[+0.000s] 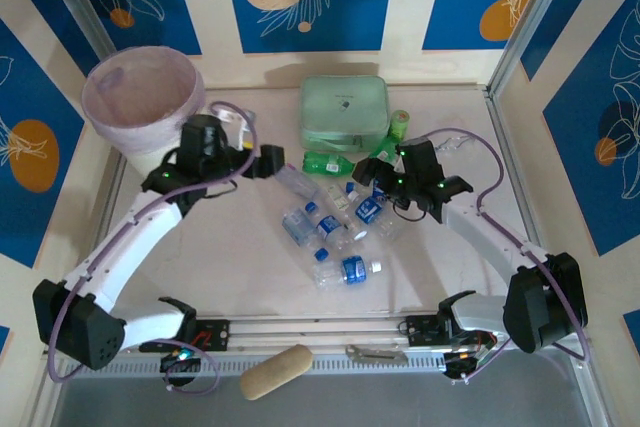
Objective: Put the plastic bottles in the bin
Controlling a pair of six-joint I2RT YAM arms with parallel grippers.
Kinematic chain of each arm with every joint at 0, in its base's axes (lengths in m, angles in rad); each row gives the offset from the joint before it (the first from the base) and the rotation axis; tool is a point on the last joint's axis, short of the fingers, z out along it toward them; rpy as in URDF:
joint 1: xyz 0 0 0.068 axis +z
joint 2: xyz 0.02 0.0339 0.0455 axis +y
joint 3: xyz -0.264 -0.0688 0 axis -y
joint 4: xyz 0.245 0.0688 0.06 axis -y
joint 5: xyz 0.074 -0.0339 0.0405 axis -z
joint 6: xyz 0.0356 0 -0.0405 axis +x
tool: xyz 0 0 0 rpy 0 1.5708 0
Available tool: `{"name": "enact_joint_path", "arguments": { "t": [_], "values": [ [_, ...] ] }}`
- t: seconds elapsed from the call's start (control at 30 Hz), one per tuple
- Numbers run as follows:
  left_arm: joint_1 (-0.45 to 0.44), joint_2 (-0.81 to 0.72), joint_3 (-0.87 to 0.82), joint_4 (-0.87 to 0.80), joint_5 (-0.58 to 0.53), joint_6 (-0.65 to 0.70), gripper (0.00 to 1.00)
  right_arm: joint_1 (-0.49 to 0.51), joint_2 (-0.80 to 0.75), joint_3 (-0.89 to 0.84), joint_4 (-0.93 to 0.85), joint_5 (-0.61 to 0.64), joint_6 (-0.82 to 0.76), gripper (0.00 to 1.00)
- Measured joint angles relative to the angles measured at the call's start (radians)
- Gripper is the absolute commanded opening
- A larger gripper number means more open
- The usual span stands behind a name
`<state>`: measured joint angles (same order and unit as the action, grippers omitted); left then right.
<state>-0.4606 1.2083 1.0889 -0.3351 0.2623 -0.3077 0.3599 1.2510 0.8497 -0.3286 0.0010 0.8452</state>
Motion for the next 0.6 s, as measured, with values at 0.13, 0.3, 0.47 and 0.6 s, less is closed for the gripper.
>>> {"name": "enact_joint_path", "arguments": {
  "t": [0.13,0.3,0.47,0.6],
  "values": [
    [-0.146,0.029,-0.054,0.005,0.006,0.02,0.94,-0.062,-0.028,-0.043,-0.03,0.003,0.009,0.99],
    [-0.335,0.112,-0.09,-0.003,0.008,0.049,0.94,-0.182,-0.113,-0.105,-0.058,-0.01,0.012,0.99],
    [-0.46,0.219,-0.09,-0.035,0.007,0.084,0.94,-0.296,-0.213,-0.141,-0.112,-0.013,-0.006,0.99],
    [-0.542,0.294,-0.073,-0.077,-0.004,0.13,0.94,-0.385,-0.29,-0.141,-0.157,-0.021,-0.037,0.99]
  ]
}}
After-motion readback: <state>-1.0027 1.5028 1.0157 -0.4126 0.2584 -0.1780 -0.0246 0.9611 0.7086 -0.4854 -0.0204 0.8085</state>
